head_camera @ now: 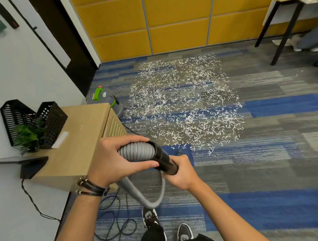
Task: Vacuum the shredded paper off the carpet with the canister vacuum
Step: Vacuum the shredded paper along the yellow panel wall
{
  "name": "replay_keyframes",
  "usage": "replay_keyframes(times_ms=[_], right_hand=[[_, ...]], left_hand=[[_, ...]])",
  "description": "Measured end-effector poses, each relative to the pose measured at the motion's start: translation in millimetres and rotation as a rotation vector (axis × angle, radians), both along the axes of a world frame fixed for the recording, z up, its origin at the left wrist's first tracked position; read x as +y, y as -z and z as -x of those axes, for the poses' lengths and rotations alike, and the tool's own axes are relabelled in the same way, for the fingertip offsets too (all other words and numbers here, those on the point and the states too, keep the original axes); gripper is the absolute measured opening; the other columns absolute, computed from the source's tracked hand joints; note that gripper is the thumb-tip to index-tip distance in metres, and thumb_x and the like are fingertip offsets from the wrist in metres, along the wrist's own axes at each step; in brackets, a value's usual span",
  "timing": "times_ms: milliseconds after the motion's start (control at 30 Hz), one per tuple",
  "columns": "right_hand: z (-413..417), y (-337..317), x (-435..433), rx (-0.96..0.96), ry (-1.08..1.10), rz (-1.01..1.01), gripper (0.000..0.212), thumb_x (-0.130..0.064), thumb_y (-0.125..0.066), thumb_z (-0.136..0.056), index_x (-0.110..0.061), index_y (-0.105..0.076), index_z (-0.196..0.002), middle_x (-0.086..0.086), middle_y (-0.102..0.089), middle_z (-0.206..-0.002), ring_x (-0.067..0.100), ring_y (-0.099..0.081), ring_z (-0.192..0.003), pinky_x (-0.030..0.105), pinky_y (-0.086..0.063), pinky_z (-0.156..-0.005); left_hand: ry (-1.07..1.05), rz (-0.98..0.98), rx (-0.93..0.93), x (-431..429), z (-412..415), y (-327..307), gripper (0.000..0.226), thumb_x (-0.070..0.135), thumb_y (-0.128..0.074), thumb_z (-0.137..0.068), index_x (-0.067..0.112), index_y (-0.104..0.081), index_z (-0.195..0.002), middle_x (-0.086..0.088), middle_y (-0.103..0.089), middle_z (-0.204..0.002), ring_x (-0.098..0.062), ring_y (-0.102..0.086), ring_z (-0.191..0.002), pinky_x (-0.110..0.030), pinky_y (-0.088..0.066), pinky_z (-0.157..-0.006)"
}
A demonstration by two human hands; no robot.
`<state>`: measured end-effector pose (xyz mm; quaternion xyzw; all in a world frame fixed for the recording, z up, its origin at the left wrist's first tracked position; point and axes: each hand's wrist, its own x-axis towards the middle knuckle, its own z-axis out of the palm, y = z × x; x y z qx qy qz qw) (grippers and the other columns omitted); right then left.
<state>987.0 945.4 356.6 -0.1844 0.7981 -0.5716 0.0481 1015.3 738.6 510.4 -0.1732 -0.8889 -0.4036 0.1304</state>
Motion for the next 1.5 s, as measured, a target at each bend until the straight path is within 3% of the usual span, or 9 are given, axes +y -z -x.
replay_keyframes(times_ms=[133,233,300,500,767,933,1067,1267,1500], right_hand=[[-11,6,6,-0.026,0.039,-0.002,0.022,-0.013,-0.068,-0.069,-0.028,-0.053,-0.065,-0.012,-0.043,-0.051,0.005,-0.034,-0.050,0.021,-0.028,-0.052],[-10,3,11,0.005,0.073,-0.049,0.020,-0.021,-0.066,-0.066,-0.033,-0.051,-0.063,-0.012,-0.045,-0.050,0.007,-0.037,-0.048,0.020,-0.029,-0.052],[-5,-3,14,0.024,0.065,-0.071,0.014,-0.023,-0.066,-0.066,-0.027,-0.053,-0.063,-0.013,-0.045,-0.050,0.007,-0.038,-0.047,0.020,-0.028,-0.051],[1,-2,17,0.076,0.043,-0.079,0.013,-0.026,-0.065,-0.066,-0.015,-0.058,-0.065,-0.011,-0.048,-0.050,0.008,-0.041,-0.045,0.021,-0.029,-0.049],[17,14,-21,-0.001,0.078,-0.083,0.025,-0.014,-0.070,-0.066,-0.026,-0.048,-0.062,-0.012,-0.043,-0.049,0.006,-0.038,-0.045,0.021,-0.029,-0.050],[40,-5,-62,0.005,0.014,-0.039,0.034,-0.014,-0.068,-0.066,-0.036,-0.044,-0.060,-0.013,-0.040,-0.049,0.005,-0.033,-0.046,0.021,-0.027,-0.051],[54,-16,-104,-0.006,-0.034,-0.026,0.027,-0.022,-0.064,-0.065,-0.038,-0.042,-0.058,-0.011,-0.036,-0.050,0.006,-0.029,-0.049,0.021,-0.024,-0.051],[75,-22,-145,0.000,-0.032,-0.036,0.030,-0.016,-0.065,-0.065,-0.029,-0.039,-0.060,-0.009,-0.035,-0.049,0.009,-0.028,-0.047,0.024,-0.024,-0.049],[69,-17,-145,-0.005,-0.044,-0.077,0.035,-0.008,-0.068,-0.068,-0.032,-0.044,-0.061,-0.012,-0.038,-0.049,0.007,-0.032,-0.046,0.019,-0.025,-0.050]], left_hand=[[0.050,-0.015,-0.027,-2,4,1,0.053,0.058,-0.093,-0.060,0.036,-0.077,-0.106,0.029,-0.076,-0.100,0.003,-0.074,-0.093,-0.015,-0.056,-0.086],[0.029,-0.030,-0.023,-4,5,6,0.053,0.060,-0.093,-0.062,0.037,-0.078,-0.106,0.025,-0.077,-0.101,0.001,-0.075,-0.094,-0.024,-0.060,-0.087],[0.008,-0.030,0.010,-4,5,8,0.054,0.061,-0.092,-0.064,0.033,-0.079,-0.108,0.020,-0.078,-0.104,0.001,-0.075,-0.095,-0.030,-0.062,-0.086],[-0.024,-0.024,0.011,-10,5,4,0.054,0.057,-0.092,-0.066,0.028,-0.080,-0.110,0.017,-0.078,-0.106,0.001,-0.075,-0.095,-0.026,-0.061,-0.087],[-0.231,-0.045,0.027,-19,11,22,0.047,0.059,-0.092,-0.068,0.029,-0.083,-0.103,0.020,-0.078,-0.097,0.004,-0.074,-0.086,-0.022,-0.061,-0.079],[-0.297,-0.050,0.075,-48,22,7,0.050,0.060,-0.092,-0.068,0.026,-0.083,-0.104,0.018,-0.078,-0.101,0.002,-0.075,-0.089,-0.031,-0.064,-0.080],[-0.359,-0.066,0.068,-86,30,0,0.050,0.061,-0.091,-0.068,0.026,-0.083,-0.104,0.017,-0.079,-0.101,-0.002,-0.076,-0.089,-0.036,-0.064,-0.079],[-0.417,-0.095,0.080,-120,45,-1,0.048,0.062,-0.090,-0.067,0.029,-0.083,-0.101,0.019,-0.078,-0.099,0.000,-0.075,-0.088,-0.032,-0.064,-0.080],[-0.210,-0.172,-0.013,-148,57,2,0.047,0.060,-0.092,-0.061,0.038,-0.078,-0.100,0.026,-0.077,-0.099,0.001,-0.075,-0.090,-0.019,-0.060,-0.082]])
